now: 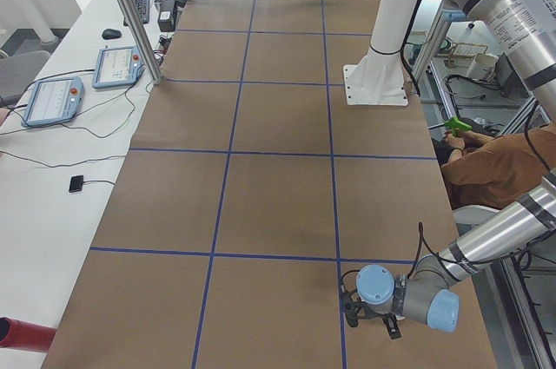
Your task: Place and press bell with both arms
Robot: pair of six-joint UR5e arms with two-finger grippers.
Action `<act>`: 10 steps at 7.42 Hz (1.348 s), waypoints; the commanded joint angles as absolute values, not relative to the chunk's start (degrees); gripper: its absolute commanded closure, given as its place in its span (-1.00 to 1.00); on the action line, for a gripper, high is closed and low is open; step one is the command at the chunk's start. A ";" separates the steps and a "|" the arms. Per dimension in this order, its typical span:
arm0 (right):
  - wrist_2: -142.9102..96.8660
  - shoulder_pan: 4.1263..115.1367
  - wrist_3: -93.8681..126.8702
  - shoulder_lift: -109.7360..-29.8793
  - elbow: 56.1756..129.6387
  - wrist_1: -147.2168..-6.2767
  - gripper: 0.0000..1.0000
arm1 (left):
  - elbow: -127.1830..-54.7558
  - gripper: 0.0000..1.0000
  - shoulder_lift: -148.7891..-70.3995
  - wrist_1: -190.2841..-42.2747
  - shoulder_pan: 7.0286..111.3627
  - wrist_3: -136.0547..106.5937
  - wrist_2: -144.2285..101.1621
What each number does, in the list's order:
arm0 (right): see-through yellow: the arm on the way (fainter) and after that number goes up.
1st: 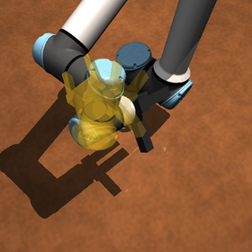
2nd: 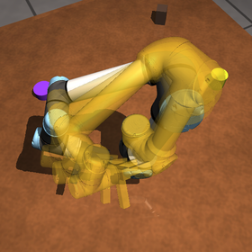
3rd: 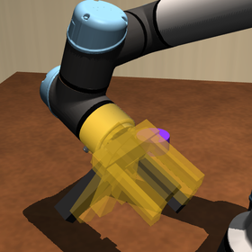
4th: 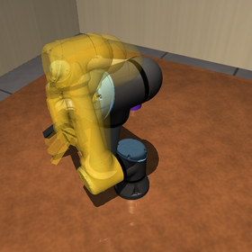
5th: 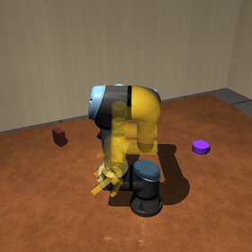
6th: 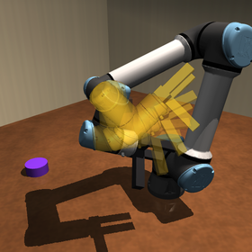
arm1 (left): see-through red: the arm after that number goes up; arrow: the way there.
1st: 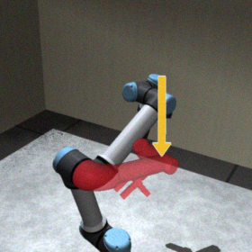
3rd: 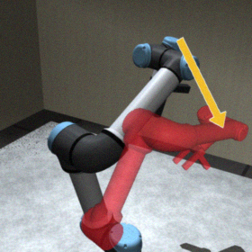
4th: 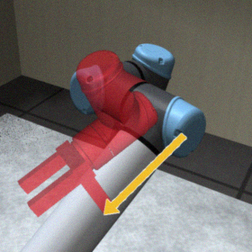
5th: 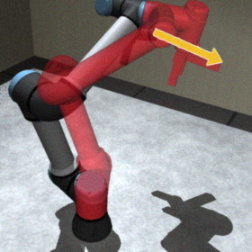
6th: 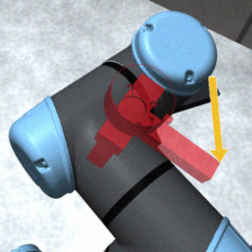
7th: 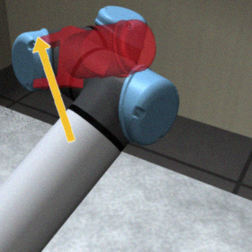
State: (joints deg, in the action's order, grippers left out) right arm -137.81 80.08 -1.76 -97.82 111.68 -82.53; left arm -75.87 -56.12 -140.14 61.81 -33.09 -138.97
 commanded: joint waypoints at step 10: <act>-137.81 79.98 -1.93 -99.14 113.20 -82.53 -1.00 | -72.86 -0.99 -58.36 -139.92 55.72 -32.70 -143.88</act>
